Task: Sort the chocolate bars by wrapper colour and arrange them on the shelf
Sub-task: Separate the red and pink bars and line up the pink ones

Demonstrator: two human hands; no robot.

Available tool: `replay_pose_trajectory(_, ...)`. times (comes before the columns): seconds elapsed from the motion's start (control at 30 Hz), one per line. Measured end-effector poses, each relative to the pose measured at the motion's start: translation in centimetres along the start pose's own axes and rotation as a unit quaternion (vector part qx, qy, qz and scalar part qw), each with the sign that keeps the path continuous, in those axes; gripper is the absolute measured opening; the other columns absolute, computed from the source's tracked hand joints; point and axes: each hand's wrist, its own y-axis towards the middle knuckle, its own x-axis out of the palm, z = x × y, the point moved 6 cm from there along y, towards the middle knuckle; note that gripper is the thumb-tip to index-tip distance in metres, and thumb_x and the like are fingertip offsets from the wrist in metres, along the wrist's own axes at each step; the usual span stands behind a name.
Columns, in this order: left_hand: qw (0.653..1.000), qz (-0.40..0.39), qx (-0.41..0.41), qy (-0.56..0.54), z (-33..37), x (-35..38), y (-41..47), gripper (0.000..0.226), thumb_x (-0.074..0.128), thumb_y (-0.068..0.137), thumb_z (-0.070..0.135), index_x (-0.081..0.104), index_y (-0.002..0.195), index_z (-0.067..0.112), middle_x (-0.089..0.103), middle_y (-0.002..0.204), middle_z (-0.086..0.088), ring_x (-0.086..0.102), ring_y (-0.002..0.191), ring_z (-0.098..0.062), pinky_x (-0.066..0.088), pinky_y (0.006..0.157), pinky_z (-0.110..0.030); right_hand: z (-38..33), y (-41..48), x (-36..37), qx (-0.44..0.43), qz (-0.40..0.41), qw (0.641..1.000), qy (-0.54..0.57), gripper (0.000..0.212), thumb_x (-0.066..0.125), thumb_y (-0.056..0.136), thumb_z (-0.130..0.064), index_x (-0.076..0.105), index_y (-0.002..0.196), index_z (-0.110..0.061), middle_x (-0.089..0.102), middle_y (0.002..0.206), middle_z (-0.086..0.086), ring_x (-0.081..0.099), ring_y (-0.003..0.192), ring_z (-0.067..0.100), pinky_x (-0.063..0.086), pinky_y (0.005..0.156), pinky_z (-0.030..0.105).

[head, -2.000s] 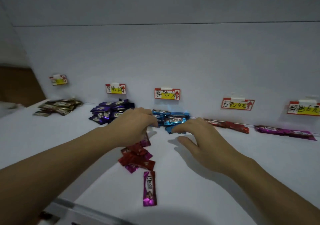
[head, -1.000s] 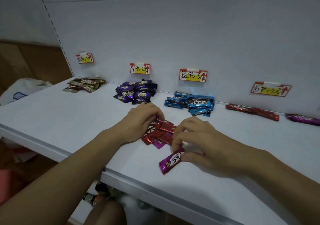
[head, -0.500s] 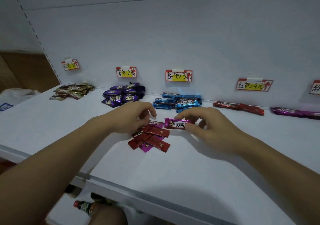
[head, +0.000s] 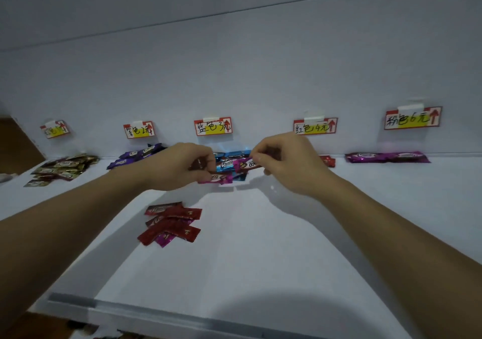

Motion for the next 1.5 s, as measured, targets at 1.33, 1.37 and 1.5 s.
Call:
replay_pose_trajectory(1.33, 0.973, 0.203, 0.012, 0.112, 2.0, 1.1, -2.8, 0.02, 0.064, 0.092, 0.029, 0.07, 0.111, 0.029, 0.065, 0.107, 0.01, 0.062, 0.095, -0.015, 0.054, 0.077, -0.034, -0.6, -2.3, -0.8, -0.153, -0.005, 0.936, -0.318, 0.019, 0.065, 0.091, -0.016, 0.073, 0.106, -0.025, 0.064, 0.104, -0.006, 0.054, 0.1, 0.019, 0.047, 0.079, 0.037)
replay_pose_trajectory(1.37, 0.975, 0.193, -0.009, 0.106, 0.4, 0.9, -4.6, 0.023, 0.063, 0.094, 0.029, 0.069, 0.116, 0.03, 0.063, 0.11, 0.011, 0.061, 0.097, -0.012, 0.053, 0.081, -0.033, -2.0, -1.6, 1.2, -0.166, -0.019, 0.935, -0.314, 0.018, 0.063, 0.092, -0.018, 0.072, 0.106, -0.025, 0.063, 0.104, -0.006, 0.053, 0.099, 0.018, 0.047, 0.079, 0.037)
replay_pose_trajectory(1.5, 0.989, 0.118, -0.054, 0.073, -4.5, 1.3, -10.1, 0.027, 0.056, 0.1, 0.024, 0.069, 0.124, 0.028, 0.063, 0.116, 0.008, 0.057, 0.099, -0.008, 0.047, 0.088, -0.026, -6.1, 0.5, 8.3, -0.197, -0.071, 0.947, -0.242, 0.019, 0.057, 0.098, -0.025, 0.069, 0.112, -0.028, 0.062, 0.104, -0.011, 0.05, 0.094, 0.006, 0.048, 0.085, 0.033)
